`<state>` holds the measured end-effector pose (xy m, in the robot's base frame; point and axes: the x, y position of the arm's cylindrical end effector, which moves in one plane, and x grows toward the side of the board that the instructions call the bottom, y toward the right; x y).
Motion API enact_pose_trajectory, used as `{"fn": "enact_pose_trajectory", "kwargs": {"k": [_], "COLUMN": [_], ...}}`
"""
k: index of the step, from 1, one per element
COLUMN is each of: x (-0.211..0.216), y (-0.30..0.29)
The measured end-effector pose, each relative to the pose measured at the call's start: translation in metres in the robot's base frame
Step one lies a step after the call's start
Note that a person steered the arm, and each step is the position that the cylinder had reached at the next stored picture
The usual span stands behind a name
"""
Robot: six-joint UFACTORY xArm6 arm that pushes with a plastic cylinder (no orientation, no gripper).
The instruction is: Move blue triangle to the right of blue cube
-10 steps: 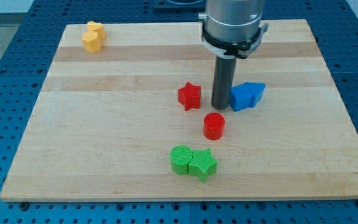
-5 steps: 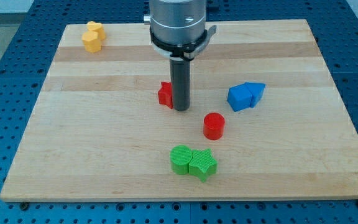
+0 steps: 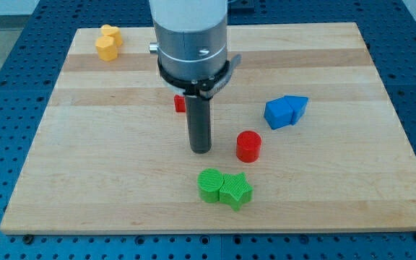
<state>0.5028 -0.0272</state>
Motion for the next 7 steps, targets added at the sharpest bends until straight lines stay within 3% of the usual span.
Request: {"fn": "enact_pose_trajectory", "kwargs": {"k": [2, 5, 7], "x": [0.023, 0.024, 0.015], "y": [0.022, 0.112, 0.121]}}
